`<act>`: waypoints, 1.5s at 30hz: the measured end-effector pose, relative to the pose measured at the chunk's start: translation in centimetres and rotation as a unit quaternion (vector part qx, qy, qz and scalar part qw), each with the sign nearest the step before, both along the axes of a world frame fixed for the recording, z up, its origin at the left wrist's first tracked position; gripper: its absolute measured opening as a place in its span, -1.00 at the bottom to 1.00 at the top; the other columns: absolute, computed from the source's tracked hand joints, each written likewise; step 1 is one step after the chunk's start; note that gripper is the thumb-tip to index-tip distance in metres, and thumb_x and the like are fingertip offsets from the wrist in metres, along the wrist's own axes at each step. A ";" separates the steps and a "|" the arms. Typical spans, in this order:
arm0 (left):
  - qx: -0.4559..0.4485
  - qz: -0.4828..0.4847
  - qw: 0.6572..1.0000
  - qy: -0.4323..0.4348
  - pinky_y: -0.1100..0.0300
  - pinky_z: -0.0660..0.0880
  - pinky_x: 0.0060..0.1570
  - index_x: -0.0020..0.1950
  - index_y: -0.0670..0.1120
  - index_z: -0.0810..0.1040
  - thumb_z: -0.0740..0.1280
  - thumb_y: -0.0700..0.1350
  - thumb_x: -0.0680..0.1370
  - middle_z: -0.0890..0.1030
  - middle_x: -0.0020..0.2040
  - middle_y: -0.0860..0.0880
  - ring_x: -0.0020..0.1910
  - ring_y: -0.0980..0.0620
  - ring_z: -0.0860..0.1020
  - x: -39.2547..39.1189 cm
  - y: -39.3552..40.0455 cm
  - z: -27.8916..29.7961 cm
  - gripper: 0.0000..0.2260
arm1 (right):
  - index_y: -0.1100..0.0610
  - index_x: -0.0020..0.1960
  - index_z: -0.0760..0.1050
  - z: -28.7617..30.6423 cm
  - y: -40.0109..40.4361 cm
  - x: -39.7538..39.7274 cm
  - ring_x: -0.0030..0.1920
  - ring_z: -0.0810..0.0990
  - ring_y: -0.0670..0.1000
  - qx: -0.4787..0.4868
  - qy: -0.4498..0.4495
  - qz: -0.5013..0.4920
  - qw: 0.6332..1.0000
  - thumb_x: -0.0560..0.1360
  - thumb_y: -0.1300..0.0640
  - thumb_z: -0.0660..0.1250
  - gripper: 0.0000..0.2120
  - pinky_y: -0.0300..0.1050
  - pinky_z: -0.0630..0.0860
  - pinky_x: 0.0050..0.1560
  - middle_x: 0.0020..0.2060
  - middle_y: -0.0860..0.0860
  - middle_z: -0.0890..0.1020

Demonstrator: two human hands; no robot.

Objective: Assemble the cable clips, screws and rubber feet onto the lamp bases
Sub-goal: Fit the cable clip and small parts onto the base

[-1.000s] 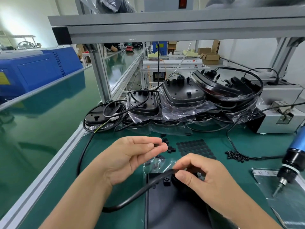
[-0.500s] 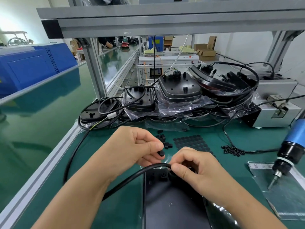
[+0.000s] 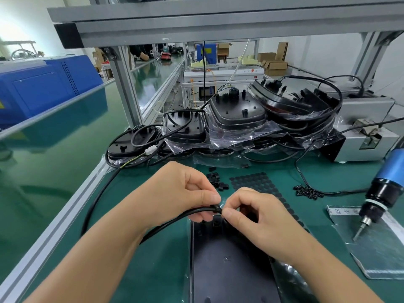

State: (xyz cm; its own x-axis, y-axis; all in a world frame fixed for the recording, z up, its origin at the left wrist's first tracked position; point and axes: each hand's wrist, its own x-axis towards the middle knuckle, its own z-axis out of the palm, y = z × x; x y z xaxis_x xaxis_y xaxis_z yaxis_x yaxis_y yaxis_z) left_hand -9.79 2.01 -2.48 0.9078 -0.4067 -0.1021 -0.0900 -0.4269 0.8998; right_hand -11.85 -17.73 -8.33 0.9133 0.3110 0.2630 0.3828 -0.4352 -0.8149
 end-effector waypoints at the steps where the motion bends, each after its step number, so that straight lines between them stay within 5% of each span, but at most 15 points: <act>1: 0.004 -0.006 1.000 0.002 0.26 0.58 -0.30 -0.16 -0.12 0.69 0.45 -0.18 0.49 0.70 -0.28 -0.14 -0.27 -0.04 0.70 0.0 -0.1 -0.1 -0.95 | -0.04 -0.24 0.56 0.0 0.0 0.0 -0.21 0.52 -0.09 -0.002 -0.003 -0.001 1.000 0.48 0.07 0.39 -0.88 -0.35 0.37 -0.16 -0.24 -0.09 0.56; 9: 0.138 -0.085 0.985 -0.053 0.25 0.53 -0.27 -0.06 0.07 0.73 0.44 -0.17 0.49 0.68 -0.27 -0.06 -0.35 0.14 0.55 -0.4 0.2 0.4 -0.85 | -0.08 -0.13 0.61 0.0 -0.5 -0.2 -0.08 0.55 -0.12 -0.023 0.001 0.016 1.000 0.48 0.07 0.44 -0.94 -0.38 0.39 -0.05 -0.11 -0.14 0.60; 16: 0.029 -0.010 0.999 0.041 0.28 0.55 -0.34 -0.16 -0.21 0.66 0.44 -0.25 0.49 0.69 -0.29 -0.16 -0.34 -0.02 0.67 -1.3 0.3 -0.4 -0.96 | -0.07 -0.13 0.56 -0.3 -0.3 -0.3 -0.06 0.56 -0.16 -0.054 -0.033 -0.001 0.998 0.52 0.05 0.37 -0.95 -0.37 0.41 -0.06 -0.13 -0.17 0.61; 22: 0.076 0.016 0.997 -0.026 0.34 0.50 -0.36 -0.18 -0.10 0.70 0.45 -0.23 0.46 0.68 -0.35 -0.08 -0.39 0.12 0.60 -0.7 -0.1 -0.7 -0.94 | -0.07 -0.16 0.55 -0.3 0.1 -0.1 -0.15 0.56 -0.16 -0.043 -0.024 -0.026 0.998 0.51 0.00 0.36 -0.92 -0.39 0.40 -0.16 -0.17 -0.22 0.60; 28: 0.045 0.027 0.999 -0.005 0.32 0.46 -0.32 -0.21 -0.12 0.70 0.49 -0.26 0.41 0.64 -0.36 -0.02 -0.37 0.12 0.51 -0.3 -0.2 -1.6 -0.95 | -0.07 -0.15 0.55 -0.4 -0.1 -0.2 0.10 0.56 -0.27 -0.012 0.019 -0.028 0.999 0.50 0.06 0.37 -0.94 -0.33 0.43 0.15 -0.03 -0.24 0.64; 31: 0.016 0.041 0.999 0.014 0.33 0.45 -0.37 -0.19 -0.21 0.68 0.48 -0.29 0.41 0.63 -0.34 -0.03 -0.35 0.10 0.49 -0.3 -0.2 -2.4 -0.98 | 0.01 -0.18 0.54 -0.4 0.2 -0.2 -0.05 0.63 -0.18 0.007 0.030 -0.037 0.999 0.49 0.14 0.38 -0.92 -0.25 0.52 0.03 -0.14 -0.13 0.68; 35: 0.027 0.056 0.998 -0.011 0.38 0.38 -0.41 -0.24 -0.14 0.70 0.50 -0.26 0.39 0.60 -0.42 0.07 -0.44 0.18 0.45 0.0 -0.6 -2.8 -0.96 | 0.03 -0.20 0.54 -0.4 0.6 -0.2 -0.27 0.56 -0.22 0.005 0.019 -0.055 0.998 0.48 0.16 0.39 -0.90 -0.40 0.42 -0.22 -0.25 -0.18 0.64; 45: 0.061 0.022 0.997 -0.032 0.39 0.37 -0.33 -0.25 -0.03 0.72 0.50 -0.19 0.39 0.62 -0.40 0.01 -0.41 0.19 0.46 0.3 -0.6 -2.6 -0.93 | -0.02 -0.22 0.52 -0.9 0.6 -0.1 -0.31 0.53 -0.16 0.011 0.014 -0.066 0.998 0.47 0.11 0.39 -0.88 -0.33 0.44 -0.28 -0.26 -0.17 0.63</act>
State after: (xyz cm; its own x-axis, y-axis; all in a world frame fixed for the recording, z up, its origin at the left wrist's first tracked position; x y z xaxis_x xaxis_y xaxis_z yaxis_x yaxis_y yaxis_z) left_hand -9.45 1.42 -5.09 0.9305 -0.3553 -0.0886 -0.1256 -0.5370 0.8342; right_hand -11.99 -17.11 -9.18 0.9527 0.1825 0.2428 0.3011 -0.4616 -0.8344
